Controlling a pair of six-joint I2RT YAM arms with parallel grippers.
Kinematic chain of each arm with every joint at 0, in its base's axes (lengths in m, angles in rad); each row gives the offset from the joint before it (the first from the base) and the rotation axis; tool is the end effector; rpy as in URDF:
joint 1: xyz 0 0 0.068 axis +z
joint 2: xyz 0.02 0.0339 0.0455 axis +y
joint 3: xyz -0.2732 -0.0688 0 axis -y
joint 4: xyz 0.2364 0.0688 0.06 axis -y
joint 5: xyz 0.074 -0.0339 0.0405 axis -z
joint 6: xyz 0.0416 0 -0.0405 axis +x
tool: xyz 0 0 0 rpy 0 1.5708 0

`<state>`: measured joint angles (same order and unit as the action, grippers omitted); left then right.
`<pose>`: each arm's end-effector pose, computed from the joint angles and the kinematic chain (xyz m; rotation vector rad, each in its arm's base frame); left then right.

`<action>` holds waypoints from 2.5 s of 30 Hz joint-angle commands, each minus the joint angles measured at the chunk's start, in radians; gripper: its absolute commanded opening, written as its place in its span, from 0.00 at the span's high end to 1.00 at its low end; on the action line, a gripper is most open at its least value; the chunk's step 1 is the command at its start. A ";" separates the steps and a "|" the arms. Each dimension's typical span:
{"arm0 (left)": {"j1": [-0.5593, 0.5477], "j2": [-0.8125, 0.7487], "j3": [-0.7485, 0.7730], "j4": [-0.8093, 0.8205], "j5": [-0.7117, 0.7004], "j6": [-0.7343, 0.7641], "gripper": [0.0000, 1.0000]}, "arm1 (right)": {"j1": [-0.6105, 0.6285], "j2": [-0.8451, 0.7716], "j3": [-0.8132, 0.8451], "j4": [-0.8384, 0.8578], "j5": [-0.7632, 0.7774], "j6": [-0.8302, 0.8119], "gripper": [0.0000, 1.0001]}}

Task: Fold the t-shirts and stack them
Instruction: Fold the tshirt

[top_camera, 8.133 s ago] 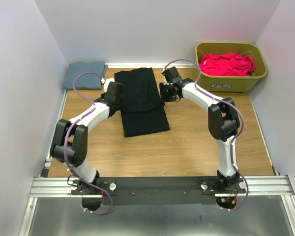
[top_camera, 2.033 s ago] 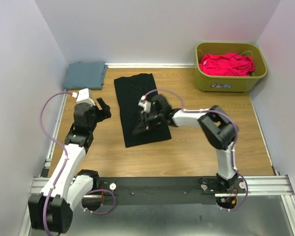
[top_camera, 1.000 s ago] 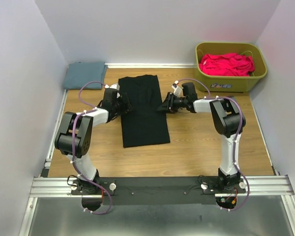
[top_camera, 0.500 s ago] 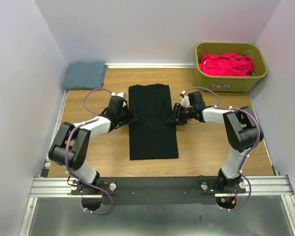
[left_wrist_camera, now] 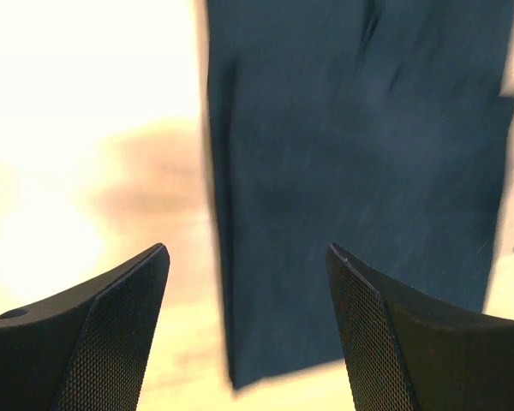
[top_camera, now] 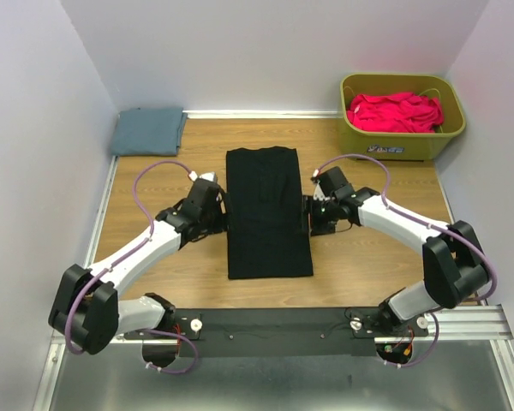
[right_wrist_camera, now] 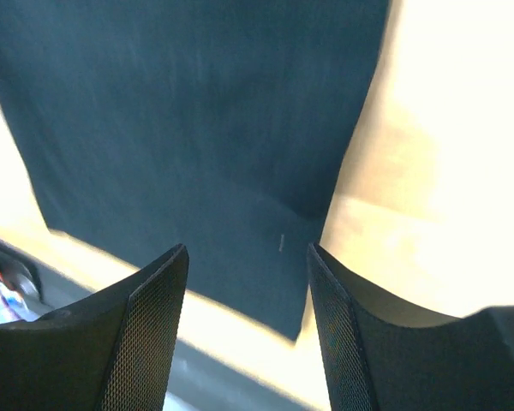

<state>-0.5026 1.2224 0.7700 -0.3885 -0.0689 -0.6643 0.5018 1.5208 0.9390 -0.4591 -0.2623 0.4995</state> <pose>0.2140 -0.1143 0.2348 -0.2309 2.4487 -0.4469 0.2530 0.1511 0.2081 -0.1006 2.7227 0.6697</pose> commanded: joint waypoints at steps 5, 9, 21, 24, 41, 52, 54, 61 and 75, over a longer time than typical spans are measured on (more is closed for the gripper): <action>-0.146 -0.101 -0.103 -0.265 -0.032 -0.149 0.18 | 0.139 -0.120 -0.114 -0.269 0.149 0.175 0.36; -0.208 -0.112 -0.123 -0.265 0.010 -0.189 0.18 | 0.161 -0.155 -0.161 -0.280 0.127 0.200 0.39; -0.287 -0.078 -0.103 -0.276 -0.015 -0.251 0.18 | 0.191 -0.125 -0.157 -0.220 0.106 0.205 0.44; -0.290 -0.049 -0.089 -0.280 -0.025 -0.248 0.19 | 0.202 -0.088 -0.149 -0.205 0.117 0.200 0.46; -0.297 0.006 -0.075 -0.270 -0.020 -0.241 0.19 | 0.303 0.056 -0.112 -0.174 0.258 0.186 0.56; -0.306 0.009 -0.098 -0.277 -0.012 -0.279 0.19 | 0.316 0.099 -0.151 -0.188 0.290 0.198 0.79; -0.309 0.012 -0.098 -0.277 -0.006 -0.279 0.18 | 0.316 0.096 -0.152 -0.188 0.290 0.194 0.88; -0.321 0.041 -0.094 -0.276 -0.011 -0.288 0.24 | 0.316 0.064 -0.155 -0.188 0.298 0.180 0.99; -0.344 0.089 -0.080 -0.280 -0.048 -0.314 0.45 | 0.314 0.012 -0.164 -0.188 0.314 0.168 0.99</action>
<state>-0.8383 1.3075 0.6800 -0.6540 -0.0727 -0.9478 0.8124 1.5326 0.8150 -0.6277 -0.0608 0.6933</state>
